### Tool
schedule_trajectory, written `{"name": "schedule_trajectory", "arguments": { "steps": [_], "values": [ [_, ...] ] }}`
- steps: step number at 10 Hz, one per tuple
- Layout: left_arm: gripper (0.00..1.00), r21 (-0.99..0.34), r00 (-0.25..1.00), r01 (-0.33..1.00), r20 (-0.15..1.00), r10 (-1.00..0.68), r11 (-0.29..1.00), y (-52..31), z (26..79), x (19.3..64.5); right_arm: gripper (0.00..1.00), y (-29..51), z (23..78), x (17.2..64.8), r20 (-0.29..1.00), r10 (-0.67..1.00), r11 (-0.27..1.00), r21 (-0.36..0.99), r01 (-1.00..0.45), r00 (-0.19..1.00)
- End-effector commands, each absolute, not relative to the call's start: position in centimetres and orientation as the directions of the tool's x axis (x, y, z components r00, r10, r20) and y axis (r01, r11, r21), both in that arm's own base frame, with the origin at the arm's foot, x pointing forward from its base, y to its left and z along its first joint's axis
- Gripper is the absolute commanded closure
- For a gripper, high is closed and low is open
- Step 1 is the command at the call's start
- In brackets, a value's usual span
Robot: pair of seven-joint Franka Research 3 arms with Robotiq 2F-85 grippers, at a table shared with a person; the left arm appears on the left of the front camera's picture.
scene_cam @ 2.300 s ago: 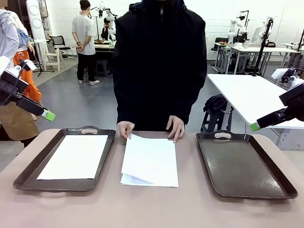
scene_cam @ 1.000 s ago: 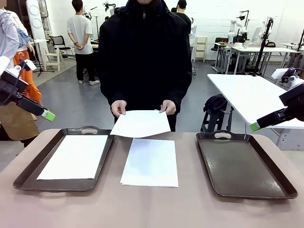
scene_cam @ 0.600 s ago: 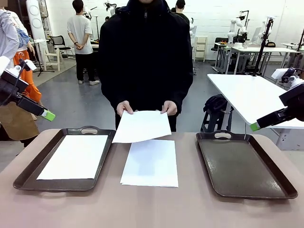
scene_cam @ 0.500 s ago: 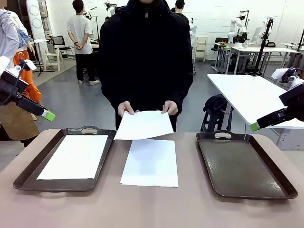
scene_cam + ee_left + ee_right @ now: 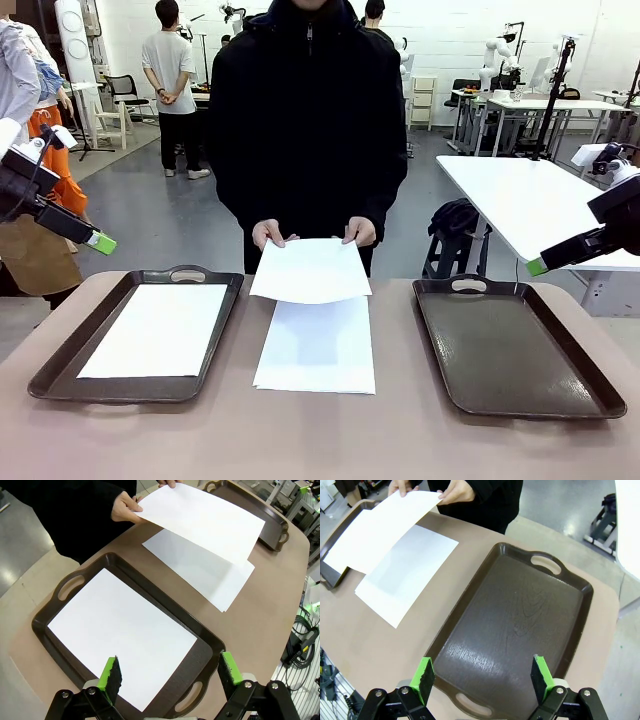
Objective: Sort the A4 documents.
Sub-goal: Receive the A4 Paper.
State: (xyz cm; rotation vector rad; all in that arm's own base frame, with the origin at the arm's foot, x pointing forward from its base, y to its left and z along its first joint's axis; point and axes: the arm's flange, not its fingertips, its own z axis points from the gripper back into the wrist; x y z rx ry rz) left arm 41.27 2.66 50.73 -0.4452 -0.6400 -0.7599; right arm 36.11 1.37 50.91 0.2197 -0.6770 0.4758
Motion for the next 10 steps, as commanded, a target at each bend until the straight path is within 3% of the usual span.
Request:
{"name": "schedule_trajectory", "arguments": {
  "steps": [1, 10],
  "values": [
    [0.0, -0.131, 0.546, 0.753, 0.671, -0.501, 0.645, 2.74, 50.71, 41.1, 0.0, 1.38, 50.7, 36.21, 0.646, 0.346, 0.867, 0.056, -0.495, 0.68],
    [0.0, -0.131, 0.546, 0.753, 0.671, -0.501, 0.645, 2.74, 50.71, 41.1, 0.0, 1.38, 50.7, 36.21, 0.646, 0.346, 0.867, 0.056, -0.495, 0.68]
  ]
}}
